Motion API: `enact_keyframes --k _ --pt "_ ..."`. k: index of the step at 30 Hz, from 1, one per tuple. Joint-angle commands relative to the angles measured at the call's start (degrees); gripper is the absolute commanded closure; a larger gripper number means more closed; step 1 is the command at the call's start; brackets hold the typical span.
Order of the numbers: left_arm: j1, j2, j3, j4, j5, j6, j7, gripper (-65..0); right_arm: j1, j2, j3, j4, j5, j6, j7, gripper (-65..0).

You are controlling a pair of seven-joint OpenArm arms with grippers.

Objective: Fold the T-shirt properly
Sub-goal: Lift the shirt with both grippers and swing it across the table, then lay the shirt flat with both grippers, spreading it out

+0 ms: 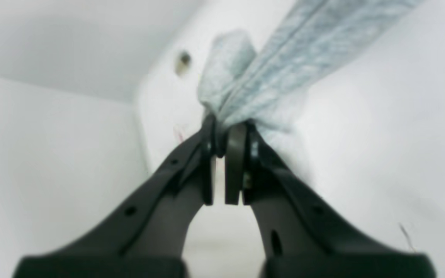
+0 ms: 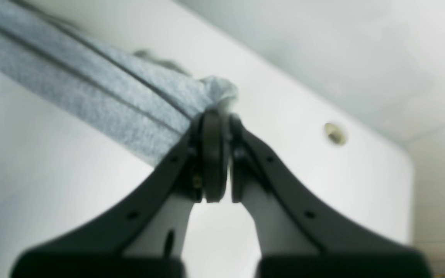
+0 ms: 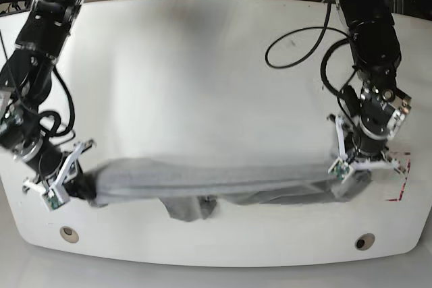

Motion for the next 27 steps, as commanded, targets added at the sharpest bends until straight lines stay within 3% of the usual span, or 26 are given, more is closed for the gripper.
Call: enact_keyframes --k 1,11,25,27 --pt "5.0 -0.7 -0.6 0.7 2.4 0.8 1.5 0.0 -6.1 -0.8 4.1 1.8 -1.8 -0.6 -0.3 0.0" --pt "24.7 -0.7 -0.5 0.7 2.4 0.8 1.5 0.0 -26.9 -8.2 12.1 1.8 -2.1 -0.6 -0.2 0.0" --pt "35.3 -2.9 -0.9 0.6 2.4 0.8 1.5 0.0 -40.1 -10.3 13.5 1.7 -2.0 -0.6 -0.2 0.0" --pt "36.7 -2.9 -0.9 0.6 2.4 0.8 1.5 0.0 -40.7 -10.4 13.5 1.7 -2.1 -0.6 -0.2 -4.1"
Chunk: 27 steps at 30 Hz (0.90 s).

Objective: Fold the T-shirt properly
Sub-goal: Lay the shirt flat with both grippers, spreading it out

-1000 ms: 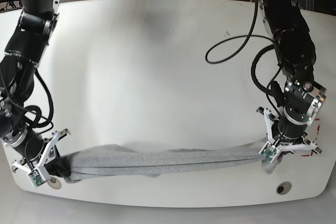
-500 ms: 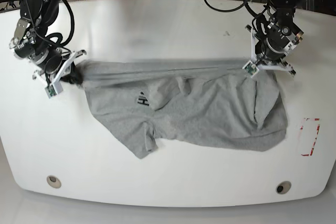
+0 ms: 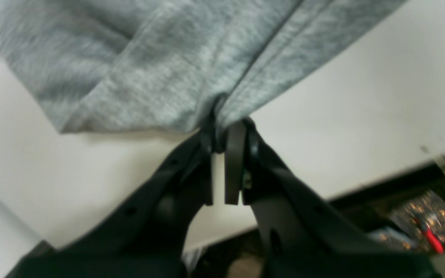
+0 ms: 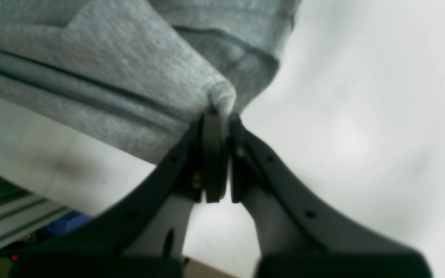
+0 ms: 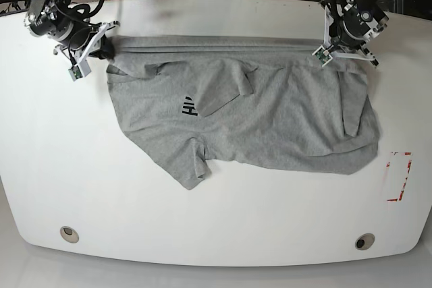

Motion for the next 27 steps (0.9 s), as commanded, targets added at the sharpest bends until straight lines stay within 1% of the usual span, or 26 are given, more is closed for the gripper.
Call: enact_keyframes --k 1,4,6,9,10,12,13,16,17,18,20,23,27 --pt "1.4 -0.7 -0.9 1.0 2.7 1.0 2.1 0.0 -0.2 1.3 0.9 1.0 -1.1 -0.6 0.6 -8.4" --pt "1.9 -0.4 -0.8 1.1 2.5 1.0 2.1 0.0 -0.8 0.9 0.9 2.1 -1.0 -0.6 0.3 -27.6" --pt "1.8 1.3 -0.9 1.0 2.5 1.0 2.1 0.0 -1.2 -0.2 1.1 3.6 -1.0 -0.6 0.3 -43.1" --pt "1.4 2.2 -0.5 1.0 2.5 1.0 2.1 0.0 -1.1 -1.5 2.6 5.9 -1.0 -0.6 0.2 -54.4" --pt "0.9 2.7 -0.4 1.0 2.5 1.0 2.1 -3.1 -0.7 -2.4 3.0 6.9 -1.0 -0.6 0.2 -56.1" --pt "-0.4 3.8 -0.7 1.0 2.5 1.0 2.2 -9.7 0.4 -3.6 3.4 8.1 -1.0 -0.6 0.2 -55.6" --pt "-1.0 4.3 -0.8 1.0 2.5 1.0 2.2 -14.6 1.0 -4.1 3.7 8.0 -1.0 -0.6 0.2 -54.5" --pt "-1.7 4.5 -0.7 1.0 2.5 1.0 2.2 -26.2 4.5 -5.0 3.6 7.6 -1.3 -0.6 -0.5 -51.8" --pt "-2.1 4.6 -0.7 1.0 2.5 1.0 2.2 -29.2 5.8 -5.6 3.6 6.4 -1.3 -0.6 -1.4 -51.0" --pt "-2.6 4.6 -0.7 1.0 2.5 1.0 2.2 -30.7 7.6 -6.1 3.6 4.9 -1.3 -0.6 -2.3 -50.3" --pt "-3.4 4.6 -0.8 1.0 2.5 1.0 2.2 -30.1 10.1 -6.6 3.6 2.9 -1.3 -0.6 -3.2 -49.8" --pt "-4.6 4.5 -1.0 1.0 2.5 1.0 2.2 -26.8 14.4 -6.7 3.6 -1.8 -1.4 -0.6 -3.7 -49.6" --pt "-6.0 4.5 -4.3 1.0 2.4 1.0 2.2 -26.5 18.8 -6.6 3.6 -7.7 -1.4 -0.6 -3.8 -49.6"
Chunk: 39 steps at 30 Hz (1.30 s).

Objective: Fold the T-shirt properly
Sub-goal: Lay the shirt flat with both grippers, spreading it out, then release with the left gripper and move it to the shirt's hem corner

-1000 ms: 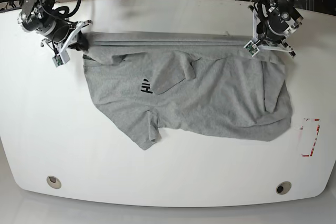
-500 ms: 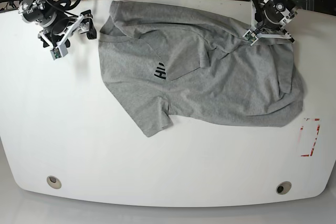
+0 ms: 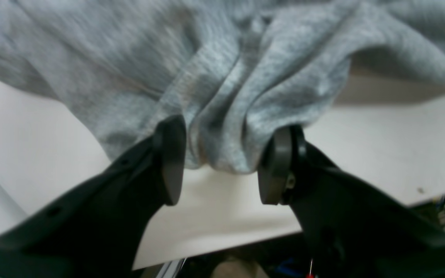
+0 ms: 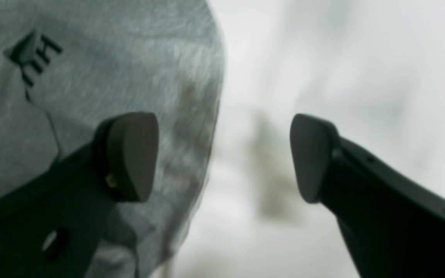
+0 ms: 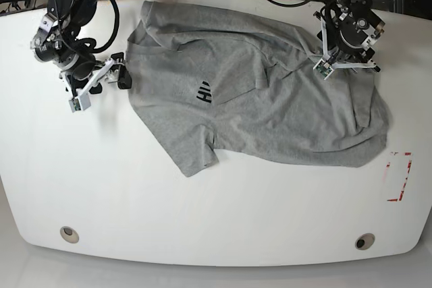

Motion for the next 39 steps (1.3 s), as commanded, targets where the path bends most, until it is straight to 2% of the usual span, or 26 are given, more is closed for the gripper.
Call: enact_keyframes --k 1,3,9,16,21,29,32,33,35,36,37,39 --pt "-1.3 -0.5 -3.2 1.0 0.6 0.1 -0.1 -26.5 3.4 1.0 0.2 -2.7 1.0 0.1 1.0 -49.6" --pt "-2.7 -0.2 -5.5 1.0 0.6 0.1 -0.1 -26.5 5.0 1.0 0.2 -5.4 1.0 0.1 1.0 -49.6" --pt "-6.8 3.5 -14.0 0.9 0.6 0.1 -0.1 -26.5 7.8 0.8 0.0 -11.0 1.0 0.1 1.1 -49.6" --pt "-8.0 4.0 -15.9 1.1 0.6 0.1 0.1 -26.4 8.7 -1.0 -4.8 -13.9 1.0 0.1 1.2 -49.6" --pt "-6.5 4.0 -16.6 1.1 0.6 0.1 0.1 -26.4 8.4 -4.4 -5.2 -14.2 0.9 0.1 1.2 -49.6" --pt "-4.5 4.0 -16.3 1.2 0.5 0.1 0.1 -26.4 8.8 -7.0 -6.9 -14.4 0.9 0.1 2.7 -48.8" --pt "-3.5 4.0 -15.0 1.2 0.5 0.1 0.1 -26.2 8.6 -6.8 -9.2 -14.4 0.9 0.1 4.7 -38.8" --pt "-3.4 4.0 -14.8 1.2 0.5 0.1 0.1 -26.2 8.6 -6.7 -10.0 -14.4 0.9 0.1 5.4 -29.6" --pt "-3.4 4.0 -14.8 1.2 0.5 0.1 0.1 -26.2 8.6 -6.6 -10.5 -14.4 0.9 0.1 5.6 -19.2" --pt "-3.5 4.0 -14.7 1.2 0.5 0.1 0.1 -26.2 8.7 -6.6 -10.8 -14.4 0.9 0.1 5.6 -8.2" --pt "-3.5 4.0 -14.7 1.2 0.5 0.1 0.1 -26.2 8.7 -6.4 -11.0 -14.2 0.9 0.1 5.6 -0.5" --pt "-3.5 4.0 -14.7 1.3 0.5 0.1 0.1 -26.2 8.8 -5.0 -11.2 -14.0 0.9 0.1 5.4 0.0"
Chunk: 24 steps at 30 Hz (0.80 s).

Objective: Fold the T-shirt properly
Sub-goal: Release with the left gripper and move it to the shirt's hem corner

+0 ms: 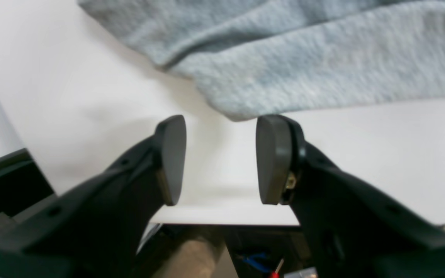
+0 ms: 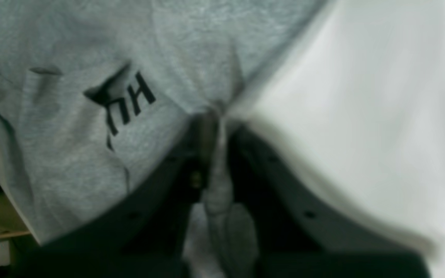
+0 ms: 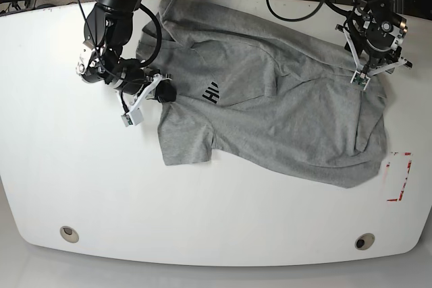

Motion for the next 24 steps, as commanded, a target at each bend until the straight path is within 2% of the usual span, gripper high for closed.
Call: enact_keyframes --k 1,5,10,14,18,24 --pt "-0.3 -0.4 0.0 1.3 0.3 0.1 -0.4 -26.2 1.3 2.4 -0.1 1.2 1.2 0.1 0.9 0.0" --pt "0.4 1.1 2.1 1.5 -2.3 0.1 -0.3 -26.4 1.4 5.5 -0.2 1.4 1.3 0.1 0.9 0.0" --pt "4.5 -2.5 8.1 1.5 -11.4 0.1 0.0 -26.2 2.2 11.5 -2.3 1.1 1.3 0.1 0.9 0.0" --pt "5.6 -5.3 12.8 1.5 -18.4 0.1 5.5 -26.2 2.7 15.4 -4.1 1.0 1.2 0.1 1.0 0.0" --pt "4.1 -5.7 12.0 1.5 -26.4 0.1 7.0 -26.2 2.9 16.6 -4.3 0.9 1.2 0.1 1.1 0.0" --pt "-2.1 -3.8 2.4 1.1 -33.6 0.1 7.2 -26.4 2.9 16.4 -4.3 1.0 1.2 0.1 1.1 0.0"
